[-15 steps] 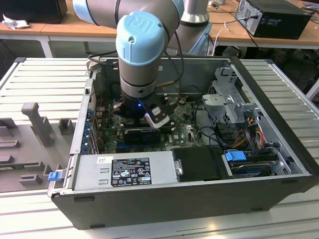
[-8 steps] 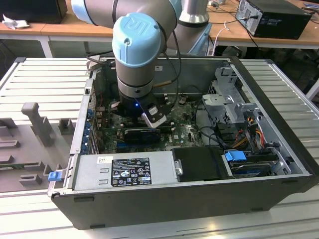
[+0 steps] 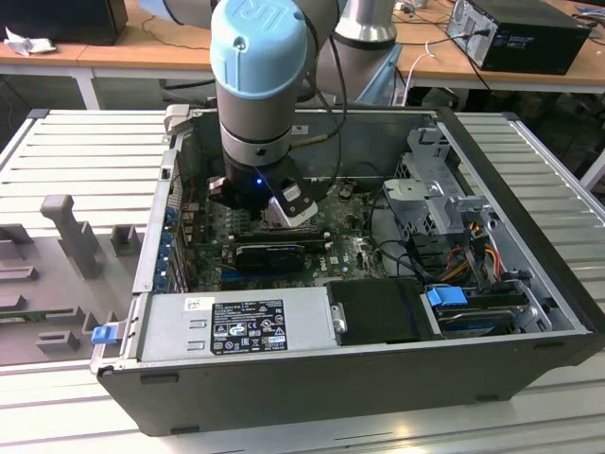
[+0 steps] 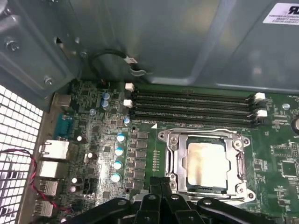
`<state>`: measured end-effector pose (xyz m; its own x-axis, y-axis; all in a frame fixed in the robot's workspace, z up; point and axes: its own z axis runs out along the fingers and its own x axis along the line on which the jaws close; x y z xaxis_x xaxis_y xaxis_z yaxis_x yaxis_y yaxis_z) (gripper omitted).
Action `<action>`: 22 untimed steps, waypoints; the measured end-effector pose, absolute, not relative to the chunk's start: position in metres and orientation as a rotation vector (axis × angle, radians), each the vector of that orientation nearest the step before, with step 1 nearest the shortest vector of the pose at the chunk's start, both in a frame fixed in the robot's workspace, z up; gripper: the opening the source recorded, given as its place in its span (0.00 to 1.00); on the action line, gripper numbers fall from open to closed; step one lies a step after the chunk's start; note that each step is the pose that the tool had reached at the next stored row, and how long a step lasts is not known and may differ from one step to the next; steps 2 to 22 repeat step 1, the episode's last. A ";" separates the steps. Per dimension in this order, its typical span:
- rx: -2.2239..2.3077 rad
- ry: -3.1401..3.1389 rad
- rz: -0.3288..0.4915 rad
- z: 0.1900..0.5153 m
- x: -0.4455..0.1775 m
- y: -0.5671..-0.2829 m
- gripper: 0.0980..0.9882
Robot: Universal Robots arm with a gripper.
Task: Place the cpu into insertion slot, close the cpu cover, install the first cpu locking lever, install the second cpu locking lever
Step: 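Install the second cpu locking lever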
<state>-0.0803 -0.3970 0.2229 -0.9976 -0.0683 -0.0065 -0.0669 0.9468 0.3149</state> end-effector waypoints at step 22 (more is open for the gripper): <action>0.107 -3.095 -0.500 0.223 -0.080 -0.397 0.01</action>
